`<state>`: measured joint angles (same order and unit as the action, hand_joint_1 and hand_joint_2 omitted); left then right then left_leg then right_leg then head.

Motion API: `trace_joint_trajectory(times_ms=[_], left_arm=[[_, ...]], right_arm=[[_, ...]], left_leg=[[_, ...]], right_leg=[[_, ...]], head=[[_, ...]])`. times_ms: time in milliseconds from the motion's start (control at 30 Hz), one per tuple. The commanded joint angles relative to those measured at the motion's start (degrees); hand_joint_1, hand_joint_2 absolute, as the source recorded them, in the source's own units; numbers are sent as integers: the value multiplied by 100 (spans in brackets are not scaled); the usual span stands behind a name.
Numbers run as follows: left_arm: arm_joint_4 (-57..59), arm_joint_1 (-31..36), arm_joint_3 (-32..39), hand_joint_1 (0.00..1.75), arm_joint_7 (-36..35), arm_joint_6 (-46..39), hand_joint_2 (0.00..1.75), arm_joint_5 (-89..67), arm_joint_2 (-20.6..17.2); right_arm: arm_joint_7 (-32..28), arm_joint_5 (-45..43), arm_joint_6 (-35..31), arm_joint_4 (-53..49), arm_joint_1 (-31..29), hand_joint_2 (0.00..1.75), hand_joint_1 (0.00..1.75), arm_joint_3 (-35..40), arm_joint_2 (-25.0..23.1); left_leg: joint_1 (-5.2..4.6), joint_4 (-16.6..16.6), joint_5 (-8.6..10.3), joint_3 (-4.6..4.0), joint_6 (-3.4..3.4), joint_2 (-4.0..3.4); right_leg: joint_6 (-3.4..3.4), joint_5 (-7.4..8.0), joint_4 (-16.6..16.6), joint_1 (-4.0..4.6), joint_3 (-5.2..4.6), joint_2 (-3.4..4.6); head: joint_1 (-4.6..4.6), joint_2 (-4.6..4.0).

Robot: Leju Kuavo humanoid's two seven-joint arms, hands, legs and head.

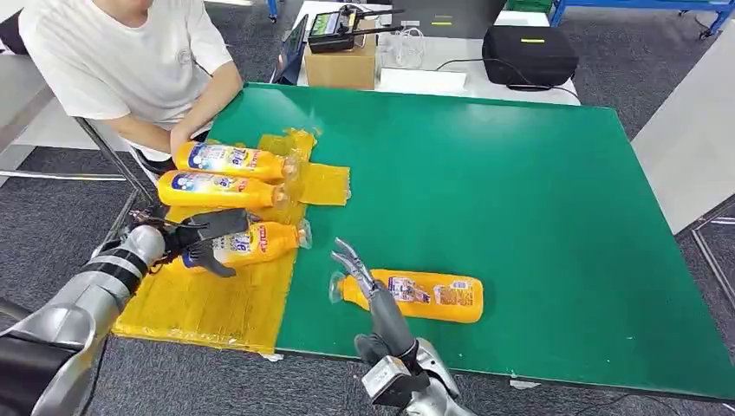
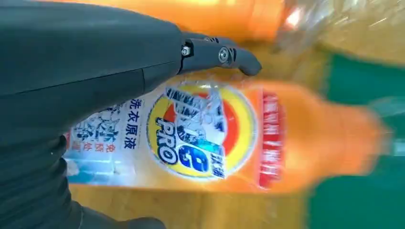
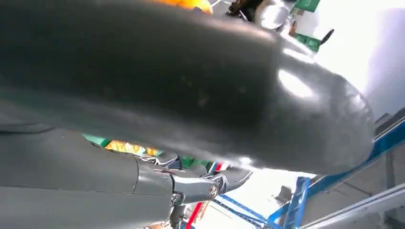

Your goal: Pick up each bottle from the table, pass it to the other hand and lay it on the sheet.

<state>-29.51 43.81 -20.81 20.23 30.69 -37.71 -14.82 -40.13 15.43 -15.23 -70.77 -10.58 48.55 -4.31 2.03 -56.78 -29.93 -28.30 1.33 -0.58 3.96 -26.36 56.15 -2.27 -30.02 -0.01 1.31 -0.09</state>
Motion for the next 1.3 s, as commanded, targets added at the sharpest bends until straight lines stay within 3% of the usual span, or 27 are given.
trace_joint_trajectory(times_ms=[33,267,333,400,500,567,633,733,767,833,933,1300], left_arm=[[-1997,-815,415,0,173,247,175,2083,-675],[-2476,-1083,504,0,230,-6,175,2412,-660],[-3105,-1470,640,0,399,-583,175,2613,-559],[-3846,-1915,850,0,493,-1513,175,2438,-225],[-4512,-2341,1181,0,279,-1931,175,2704,373],[-4962,-2632,1336,0,198,-2176,175,2902,660],[-5320,-2824,1640,0,286,-2397,175,3344,1011],[-5992,-3140,1896,0,253,-2598,175,3900,1320],[-6196,-3247,1947,0,244,-2600,175,4074,1371],[-6699,-3578,2086,0,321,-2680,175,4270,1447],[-7005,-3832,2218,0,344,-2714,175,4291,1512],[-7158,-4063,2341,0,512,-2837,175,3904,1591]], right_arm=[[13,-117,3,94,-351,0,0,456,332],[13,-113,6,70,-327,0,0,436,362],[13,-84,22,50,-287,0,0,402,381],[13,-24,59,19,-212,0,0,326,388],[13,384,-90,319,-113,0,0,37,320],[212,1382,-504,675,-101,0,0,-440,307],[857,2360,-952,973,-238,0,0,-722,473],[1192,2974,-1106,1170,-353,0,0,-1184,714],[1329,3149,-1140,1150,-375,175,0,-1319,827],[1900,3591,-1039,974,-286,175,0,-1644,983],[2199,3993,-816,728,-127,175,0,-1923,1072],[2716,4496,-174,923,-29,175,0,-1947,1127]], left_leg=[[-3,7,-2,6,-14,-16],[3,10,-2,13,-20,-5],[-3,10,0,8,-17,1],[0,17,1,15,-22,5],[-3,20,3,18,-24,25],[-8,15,3,12,-17,23],[-8,11,2,9,-17,20],[-8,8,0,5,-18,7],[-7,14,1,11,-27,13],[-11,4,-2,-2,-17,10],[-11,14,-7,17,-28,1],[-6,9,-5,8,-20,6]], right_leg=[[-13,2,-6,-1,1,18],[-26,3,-19,8,14,7],[-20,3,-15,2,9,5],[-25,4,-24,6,19,1],[-22,0,-32,3,28,-19],[-10,-1,-25,-4,17,-18],[-10,0,-24,-3,16,-14],[-9,4,-31,-2,13,-6],[-16,6,-42,0,24,-11],[-10,2,-29,-5,7,-6],[-22,1,-40,-2,22,5],[-18,2,-32,1,12,-2]], head=[[2,0],[-2,0],[2,0],[2,0],[2,0],[2,0],[0,0],[2,0],[2,0],[2,0],[2,0],[2,0]])
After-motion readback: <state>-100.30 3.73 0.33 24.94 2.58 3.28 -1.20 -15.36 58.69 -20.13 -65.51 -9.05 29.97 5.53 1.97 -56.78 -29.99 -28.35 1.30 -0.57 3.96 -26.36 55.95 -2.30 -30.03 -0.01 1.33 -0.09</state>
